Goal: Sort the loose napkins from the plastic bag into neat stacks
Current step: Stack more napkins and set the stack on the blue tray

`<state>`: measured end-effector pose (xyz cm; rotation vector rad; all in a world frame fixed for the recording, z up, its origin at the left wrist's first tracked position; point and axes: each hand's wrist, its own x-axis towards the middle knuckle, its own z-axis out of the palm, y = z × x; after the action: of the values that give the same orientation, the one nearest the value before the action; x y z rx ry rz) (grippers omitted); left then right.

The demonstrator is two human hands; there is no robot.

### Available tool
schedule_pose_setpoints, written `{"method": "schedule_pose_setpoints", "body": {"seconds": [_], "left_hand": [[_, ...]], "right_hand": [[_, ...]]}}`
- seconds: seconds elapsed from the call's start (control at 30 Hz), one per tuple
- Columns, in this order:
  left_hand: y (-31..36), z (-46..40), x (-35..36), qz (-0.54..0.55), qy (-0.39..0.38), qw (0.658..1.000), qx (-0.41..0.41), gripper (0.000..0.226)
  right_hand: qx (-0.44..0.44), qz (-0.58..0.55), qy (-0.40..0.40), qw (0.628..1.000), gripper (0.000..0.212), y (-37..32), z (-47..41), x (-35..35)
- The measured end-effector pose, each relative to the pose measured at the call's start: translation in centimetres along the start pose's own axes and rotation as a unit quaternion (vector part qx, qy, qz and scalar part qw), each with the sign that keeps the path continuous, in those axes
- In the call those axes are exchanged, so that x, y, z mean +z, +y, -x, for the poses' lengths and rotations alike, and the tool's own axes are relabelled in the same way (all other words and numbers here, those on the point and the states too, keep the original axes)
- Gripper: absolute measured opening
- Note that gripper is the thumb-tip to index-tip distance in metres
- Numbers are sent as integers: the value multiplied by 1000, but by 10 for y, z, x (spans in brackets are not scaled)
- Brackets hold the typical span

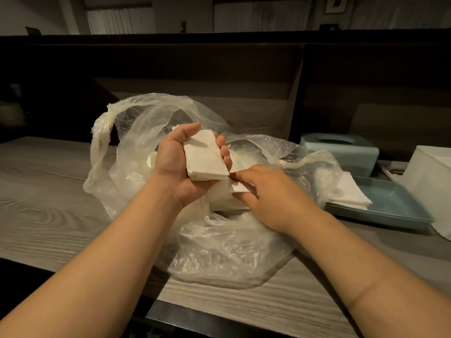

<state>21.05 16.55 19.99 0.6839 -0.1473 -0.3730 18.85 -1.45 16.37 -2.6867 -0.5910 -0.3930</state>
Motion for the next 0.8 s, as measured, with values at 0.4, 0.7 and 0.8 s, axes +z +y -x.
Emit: {"method": "schedule_pose_setpoints", "body": {"seconds": [0.4,0.7,0.8], "left_hand": [[5,1,-6,134,-126,981,60,51],[3,-1,-3,110,-34,986,120,41],[4,-2,-4,110,-29,987,116,38]], "right_hand": [[209,-456,173,847,19,-5,0,-23],[234,-191,128,945,26,3,2,-28],[154,-182,166,957,25,-1,5,-30]]}}
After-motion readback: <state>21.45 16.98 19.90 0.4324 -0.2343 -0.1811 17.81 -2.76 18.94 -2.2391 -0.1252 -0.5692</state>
